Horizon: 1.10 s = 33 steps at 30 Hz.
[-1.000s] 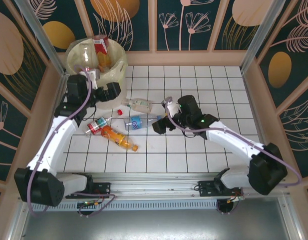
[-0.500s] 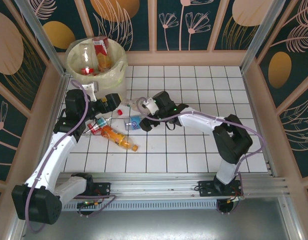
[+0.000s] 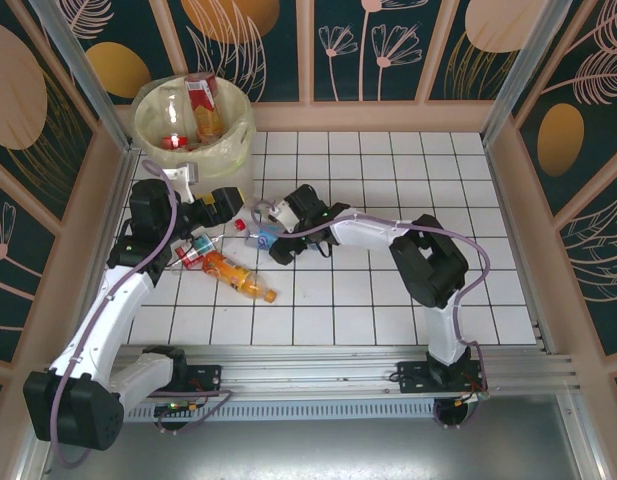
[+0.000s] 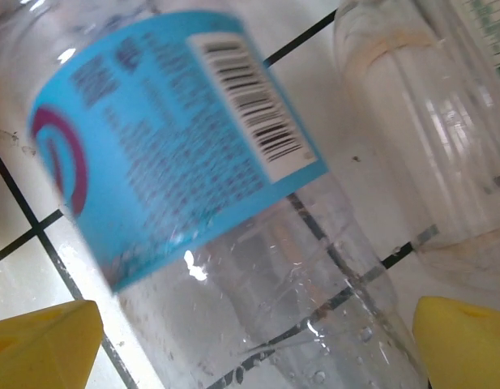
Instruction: Put the plastic bottles in the bin
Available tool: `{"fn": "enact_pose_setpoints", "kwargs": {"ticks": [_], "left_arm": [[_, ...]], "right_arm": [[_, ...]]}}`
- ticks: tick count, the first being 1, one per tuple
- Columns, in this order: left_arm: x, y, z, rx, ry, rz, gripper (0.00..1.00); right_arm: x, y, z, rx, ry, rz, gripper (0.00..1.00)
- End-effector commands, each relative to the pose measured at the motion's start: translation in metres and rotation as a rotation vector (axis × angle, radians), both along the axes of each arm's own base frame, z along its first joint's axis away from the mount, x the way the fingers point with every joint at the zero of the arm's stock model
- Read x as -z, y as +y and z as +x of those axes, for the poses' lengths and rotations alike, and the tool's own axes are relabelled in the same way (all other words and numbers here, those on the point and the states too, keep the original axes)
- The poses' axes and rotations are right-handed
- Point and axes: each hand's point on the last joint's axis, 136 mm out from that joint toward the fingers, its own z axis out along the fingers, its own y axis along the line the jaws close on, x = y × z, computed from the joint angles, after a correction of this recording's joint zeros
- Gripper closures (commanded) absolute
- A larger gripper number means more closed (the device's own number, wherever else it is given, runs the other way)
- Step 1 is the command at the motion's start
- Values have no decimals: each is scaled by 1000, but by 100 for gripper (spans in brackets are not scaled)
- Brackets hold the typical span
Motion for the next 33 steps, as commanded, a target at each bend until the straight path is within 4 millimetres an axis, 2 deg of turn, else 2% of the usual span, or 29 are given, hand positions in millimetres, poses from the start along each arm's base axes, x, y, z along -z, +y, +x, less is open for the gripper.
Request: {"fn": "enact_pose_setpoints", "kwargs": {"ticks": [1, 5, 8, 11, 17, 24, 33], "left_arm": [[-3, -1, -1, 9, -22, -21, 1], [2, -1, -2, 7, -15, -26, 1], [6, -1, -3, 7, -6, -25, 1], [6, -1, -4, 7, -7, -28, 1], [8, 0, -8, 3, -5, -36, 1], [14, -1, -13, 10, 3, -55, 1], [13, -2, -15, 11, 2, -71, 1]], "right_arm": [[2, 4, -3, -10, 9, 3, 4], [-2, 6, -12, -17, 32, 32, 7], [4, 5, -20, -20, 54, 19, 13], [12, 4, -25, -18, 71, 13, 14], [23, 5, -26, 2, 83, 3, 11], [18, 9, -27, 3, 70, 31, 16], [26, 9, -24, 18, 70, 4, 13]]}}
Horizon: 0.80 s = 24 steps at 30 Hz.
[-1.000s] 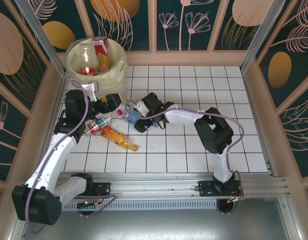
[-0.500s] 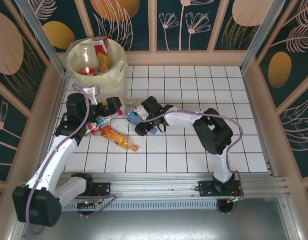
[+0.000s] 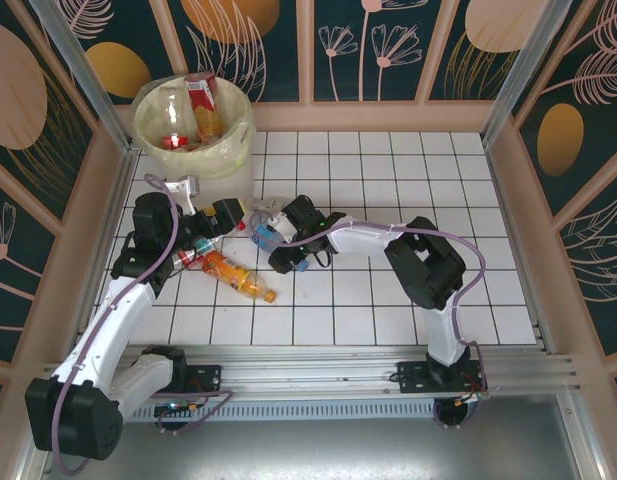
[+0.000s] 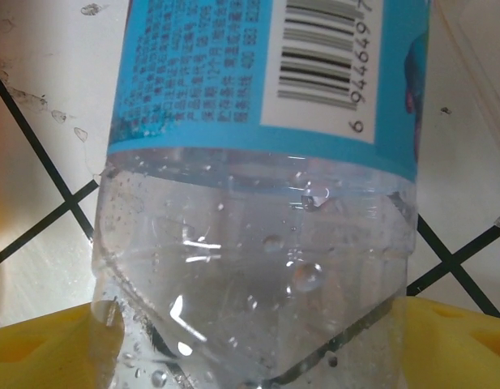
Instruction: Put the plastic bottles in the bin
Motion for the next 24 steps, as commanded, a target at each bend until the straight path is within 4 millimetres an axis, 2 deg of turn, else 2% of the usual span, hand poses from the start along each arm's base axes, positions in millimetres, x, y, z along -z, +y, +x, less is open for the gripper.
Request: {"fn": "enact_pose_setpoints", "kwargs": {"ticks": [1, 6, 14, 19, 24], "left_arm": [[-10, 0, -1, 5, -34, -25, 1], [-10, 0, -2, 4, -33, -24, 1], [-6, 1, -5, 0, -25, -27, 1], [-1, -3, -9, 18, -32, -57, 1], [1, -11, -16, 61, -58, -133, 1]], "right_arm": [[9, 4, 1, 13, 2, -12, 12], [14, 6, 3, 13, -3, -31, 11], [9, 13, 1, 9, 9, 2, 24], [-12, 14, -4, 16, 25, 92, 32], [-48, 8, -13, 35, 89, 258, 34]]}}
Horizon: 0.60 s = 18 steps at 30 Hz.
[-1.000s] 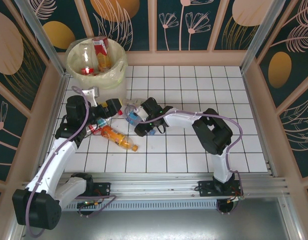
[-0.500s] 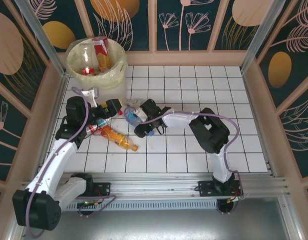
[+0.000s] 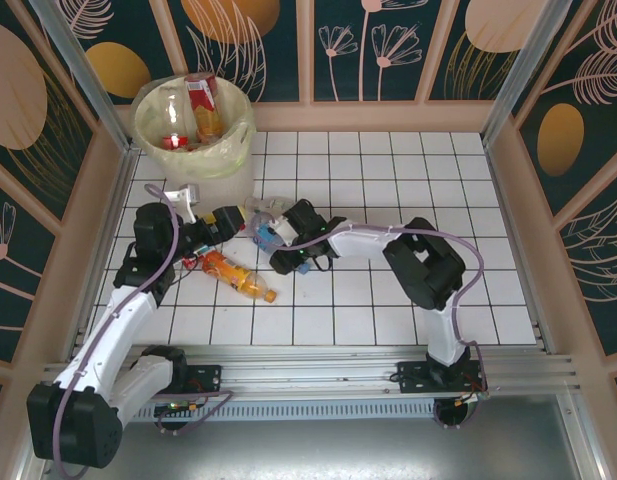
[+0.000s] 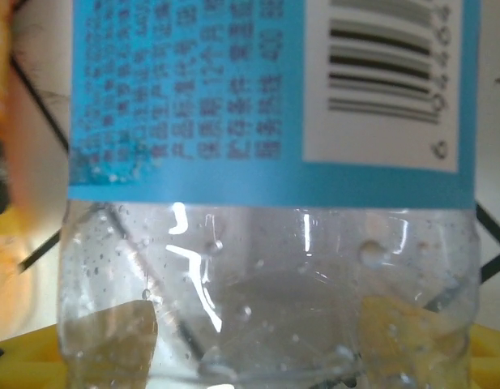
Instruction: Put the plastic bottles in the bin
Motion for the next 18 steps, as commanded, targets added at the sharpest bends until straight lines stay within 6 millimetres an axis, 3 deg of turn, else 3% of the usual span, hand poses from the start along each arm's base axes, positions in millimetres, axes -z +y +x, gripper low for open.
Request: {"fn": "enact_pose_setpoints", "kwargs": {"ticks": [1, 11, 18], "left_arm": [[-14, -8, -5, 45, -68, -81, 1], [-6, -32, -14, 138, -102, -265, 1], [-8, -58, -14, 188, -115, -304, 1]], "right_arm": [[-57, 3, -1, 14, 25, 208, 34], [-130, -10, -28, -62, 145, 521, 35], [-159, -8, -49, -160, 191, 626, 35]]}}
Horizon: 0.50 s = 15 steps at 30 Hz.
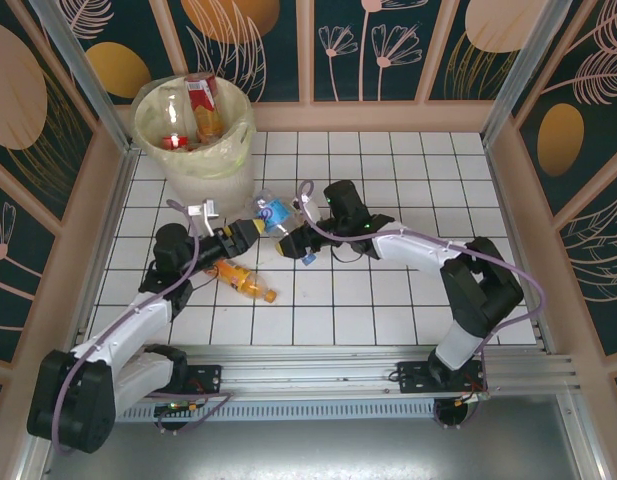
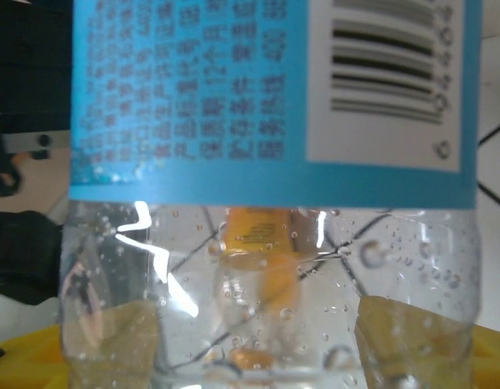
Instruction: Put the plastic bottles in the bin
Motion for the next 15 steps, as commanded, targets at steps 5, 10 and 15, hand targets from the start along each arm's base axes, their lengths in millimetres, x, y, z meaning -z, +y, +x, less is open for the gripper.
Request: {"fn": "enact_pose_setpoints", "kwargs": {"ticks": [5, 10, 15], "left_arm": [[-21, -10, 6, 13, -64, -90, 1], [-25, -15, 6, 38, -58, -120, 5], [-28, -17, 7, 43, -54, -133, 10]], "right_arm": [[-40, -1, -29, -130, 7, 159, 35], [-42, -2, -39, -173, 18, 176, 35], [-37, -2, -41, -185, 31, 169, 35]]}}
